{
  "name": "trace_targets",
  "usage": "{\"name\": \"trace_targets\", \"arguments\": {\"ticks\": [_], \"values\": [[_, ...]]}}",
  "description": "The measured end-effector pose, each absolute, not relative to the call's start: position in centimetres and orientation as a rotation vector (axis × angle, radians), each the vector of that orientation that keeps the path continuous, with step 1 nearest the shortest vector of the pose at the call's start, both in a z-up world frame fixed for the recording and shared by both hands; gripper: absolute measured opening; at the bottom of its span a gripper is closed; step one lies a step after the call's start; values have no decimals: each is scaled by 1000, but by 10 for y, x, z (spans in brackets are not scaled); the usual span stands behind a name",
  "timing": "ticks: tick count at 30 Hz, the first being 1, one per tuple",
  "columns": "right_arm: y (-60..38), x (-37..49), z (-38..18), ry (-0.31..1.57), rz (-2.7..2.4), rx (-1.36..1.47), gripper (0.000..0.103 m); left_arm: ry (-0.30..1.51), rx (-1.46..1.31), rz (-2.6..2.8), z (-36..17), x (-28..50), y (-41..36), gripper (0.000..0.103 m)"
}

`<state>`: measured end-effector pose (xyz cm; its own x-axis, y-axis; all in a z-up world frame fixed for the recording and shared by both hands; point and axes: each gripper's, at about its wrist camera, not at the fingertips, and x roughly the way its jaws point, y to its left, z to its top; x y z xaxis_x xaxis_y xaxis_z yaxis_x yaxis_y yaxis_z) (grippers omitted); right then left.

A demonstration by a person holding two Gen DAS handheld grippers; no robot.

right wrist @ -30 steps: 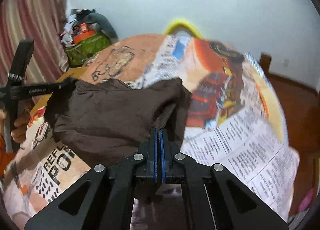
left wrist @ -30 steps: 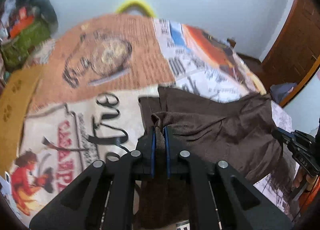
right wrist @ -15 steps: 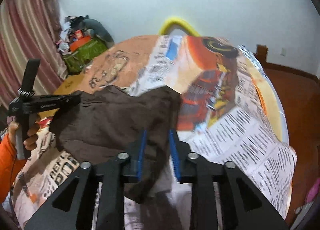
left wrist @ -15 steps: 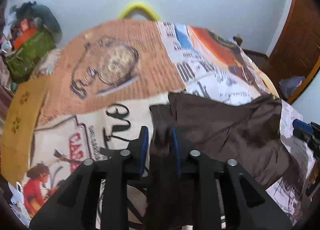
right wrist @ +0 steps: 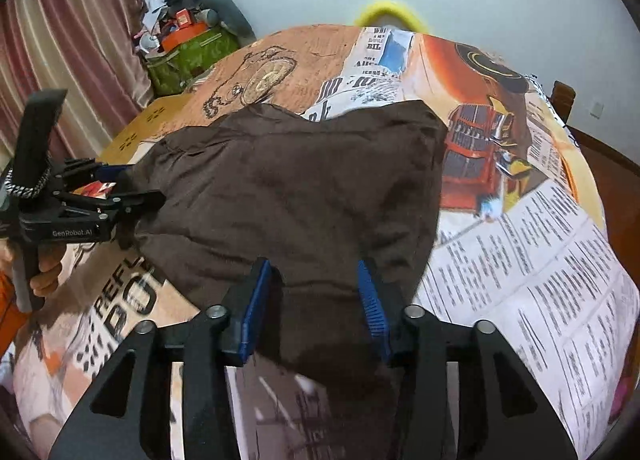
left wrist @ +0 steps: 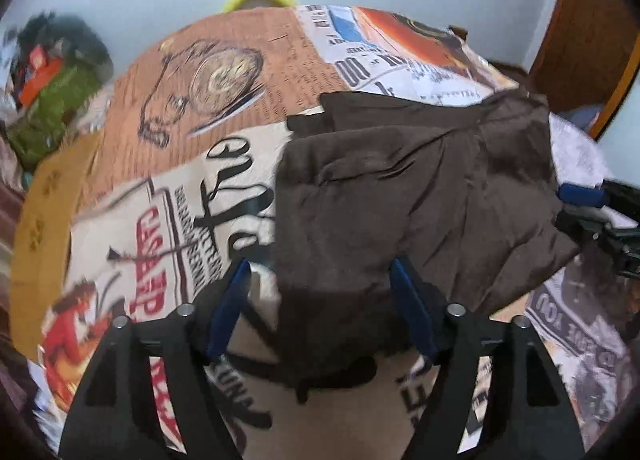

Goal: Fold small clothes

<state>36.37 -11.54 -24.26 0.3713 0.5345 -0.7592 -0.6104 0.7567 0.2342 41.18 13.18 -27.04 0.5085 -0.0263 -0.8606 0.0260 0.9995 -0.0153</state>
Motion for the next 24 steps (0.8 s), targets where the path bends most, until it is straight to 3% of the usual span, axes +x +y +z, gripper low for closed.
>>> {"name": "trace_targets", "arguments": {"ticks": [4, 8, 24], "values": [[-131, 361, -235, 914, 705, -107, 44, 1004, -64, 7, -259, 408, 159, 75], [-147, 366, -230, 885, 650, -55, 64, 1027, -134, 3, -262, 422, 172, 76], [-131, 414, -255, 943, 670, 130, 65, 1158, -311, -198, -299, 489, 145, 74]]}}
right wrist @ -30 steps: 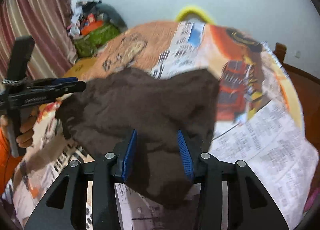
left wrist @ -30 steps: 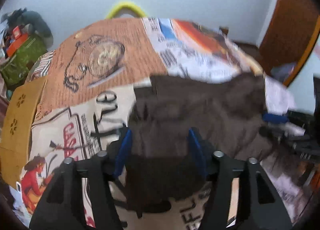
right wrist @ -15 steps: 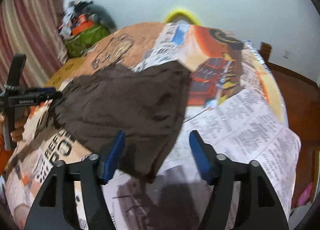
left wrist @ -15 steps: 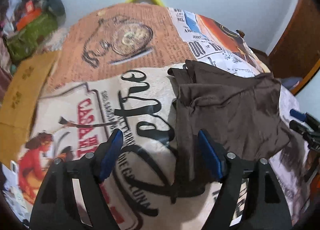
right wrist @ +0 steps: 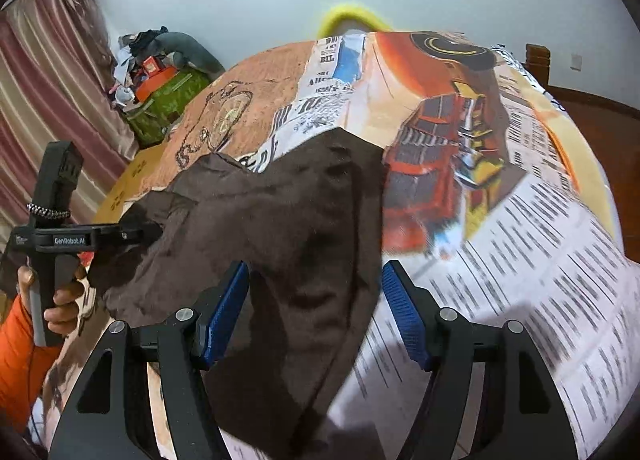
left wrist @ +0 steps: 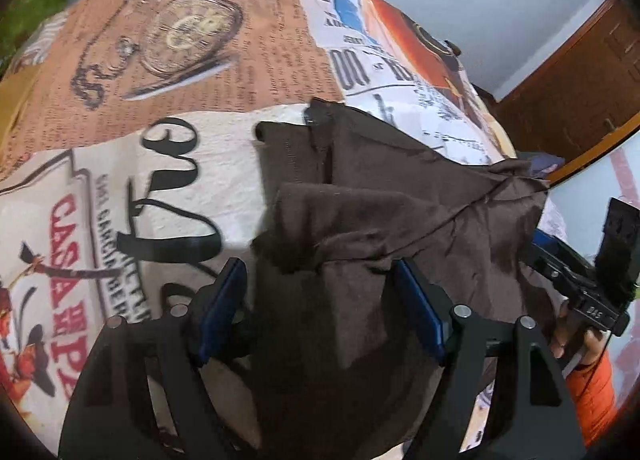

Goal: Fold small clothes

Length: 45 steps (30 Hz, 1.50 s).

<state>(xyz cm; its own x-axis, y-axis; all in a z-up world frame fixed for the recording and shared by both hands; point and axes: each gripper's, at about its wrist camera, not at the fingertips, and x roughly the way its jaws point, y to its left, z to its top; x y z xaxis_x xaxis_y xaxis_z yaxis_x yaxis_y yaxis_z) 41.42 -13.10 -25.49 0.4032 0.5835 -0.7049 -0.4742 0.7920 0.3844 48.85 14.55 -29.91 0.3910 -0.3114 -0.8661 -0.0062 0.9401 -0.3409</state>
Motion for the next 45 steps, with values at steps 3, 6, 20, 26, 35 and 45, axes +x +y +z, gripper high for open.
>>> {"name": "trace_targets", "arguments": {"ticks": [3, 6, 20, 26, 35, 45], "values": [[-125, 417, -255, 952, 681, 137, 45, 1136, -307, -209, -296, 490, 141, 55], [-120, 419, -260, 1005, 719, 167, 13, 1102, -279, -202, -289, 488, 135, 30], [-92, 360, -189, 845, 779, 21, 7, 954, -173, -90, -208, 414, 153, 11], [-62, 324, -150, 769, 848, 8, 7, 865, -121, -17, -157, 351, 184, 11], [-4, 273, -136, 765, 962, -1, 7, 914, -170, 77, -150, 279, 245, 11], [43, 276, -210, 970, 939, -51, 7, 1111, -226, 90, -247, 282, 279, 11]]}}
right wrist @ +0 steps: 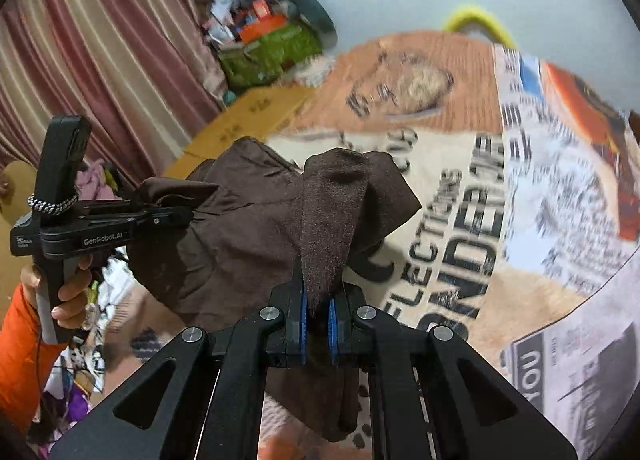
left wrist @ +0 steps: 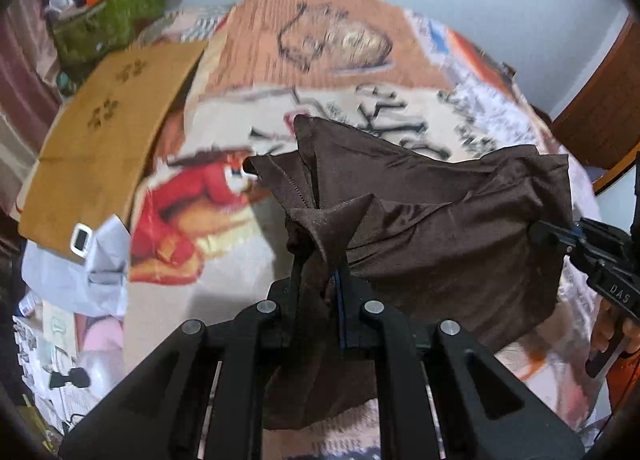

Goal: Fold small clothes

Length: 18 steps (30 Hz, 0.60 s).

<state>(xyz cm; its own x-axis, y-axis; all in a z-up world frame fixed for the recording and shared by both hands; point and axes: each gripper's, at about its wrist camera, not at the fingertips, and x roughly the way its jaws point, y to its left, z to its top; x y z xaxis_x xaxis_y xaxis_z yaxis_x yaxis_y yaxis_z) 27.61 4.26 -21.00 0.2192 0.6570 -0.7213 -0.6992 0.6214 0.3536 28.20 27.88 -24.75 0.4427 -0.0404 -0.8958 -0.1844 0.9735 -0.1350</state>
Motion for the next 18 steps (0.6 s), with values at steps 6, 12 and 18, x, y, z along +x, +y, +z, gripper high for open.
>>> {"name": "trace_targets", "arguments": {"ticks": [6, 12, 18], "values": [[56, 290, -236, 1012, 898, -105, 7, 1143, -258, 109, -279, 295, 293, 18], [54, 301, -244, 1034, 880, -92, 13, 1101, -241, 207, -280, 298, 311, 51], [39, 295, -227, 967, 841, -120, 26, 1033, -245, 237, -257, 282, 326, 54]]}}
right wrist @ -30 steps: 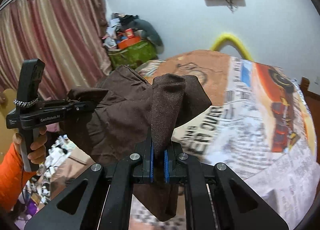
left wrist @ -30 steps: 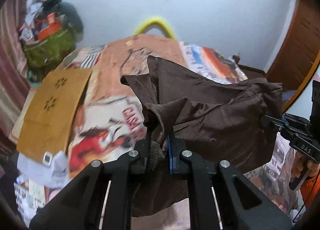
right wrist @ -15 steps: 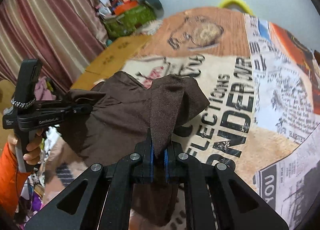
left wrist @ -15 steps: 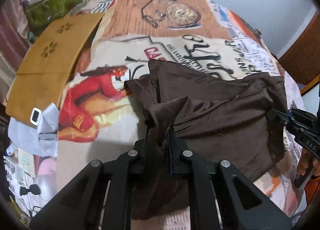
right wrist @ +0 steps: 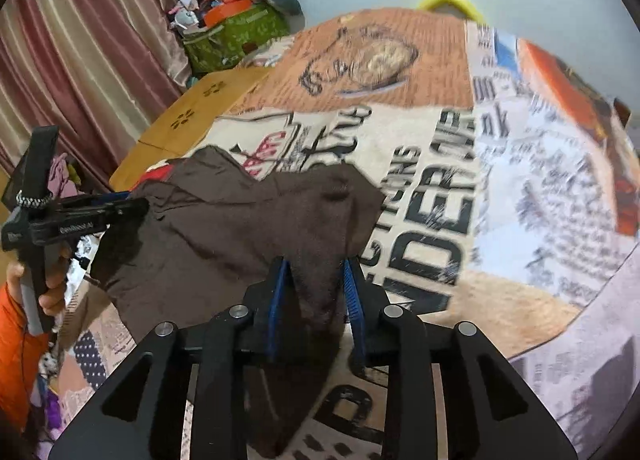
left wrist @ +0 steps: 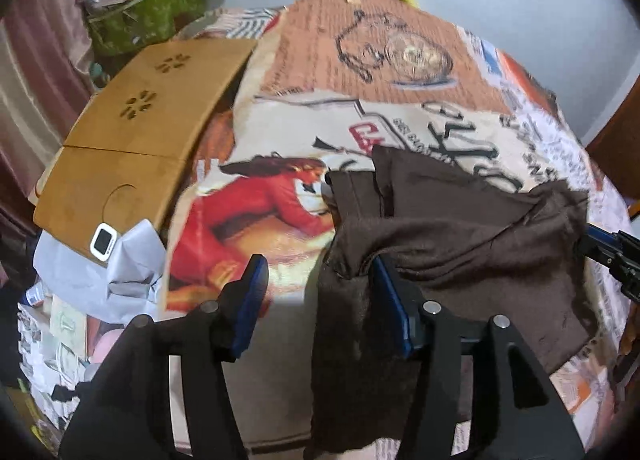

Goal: Fold small clothes
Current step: 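Open both grippers and lift them away from the folded shirt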

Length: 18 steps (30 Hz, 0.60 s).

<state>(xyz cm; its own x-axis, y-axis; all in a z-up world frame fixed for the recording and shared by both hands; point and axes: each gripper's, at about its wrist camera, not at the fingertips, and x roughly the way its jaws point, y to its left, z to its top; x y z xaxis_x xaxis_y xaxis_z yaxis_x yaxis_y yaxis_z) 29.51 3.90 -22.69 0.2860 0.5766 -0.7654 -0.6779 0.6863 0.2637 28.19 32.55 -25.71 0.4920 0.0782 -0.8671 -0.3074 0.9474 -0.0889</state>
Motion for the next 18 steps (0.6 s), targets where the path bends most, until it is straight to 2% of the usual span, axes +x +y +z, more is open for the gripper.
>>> {"name": "trace_targets", "arguments": {"ticks": [2, 7, 11, 18], "values": [[39, 290, -215, 917, 839, -153, 26, 996, -237, 258, -247, 272, 324, 55], [53, 281, -193, 829, 901, -189, 28, 954, -208, 237, -239, 253, 309, 65], [73, 282, -209, 854, 930, -230, 37, 995, -129, 284, -254, 258, 305, 67], [71, 299, -247, 1000, 906, -192, 37, 1075, -157, 366, -291, 270, 329, 67]]}}
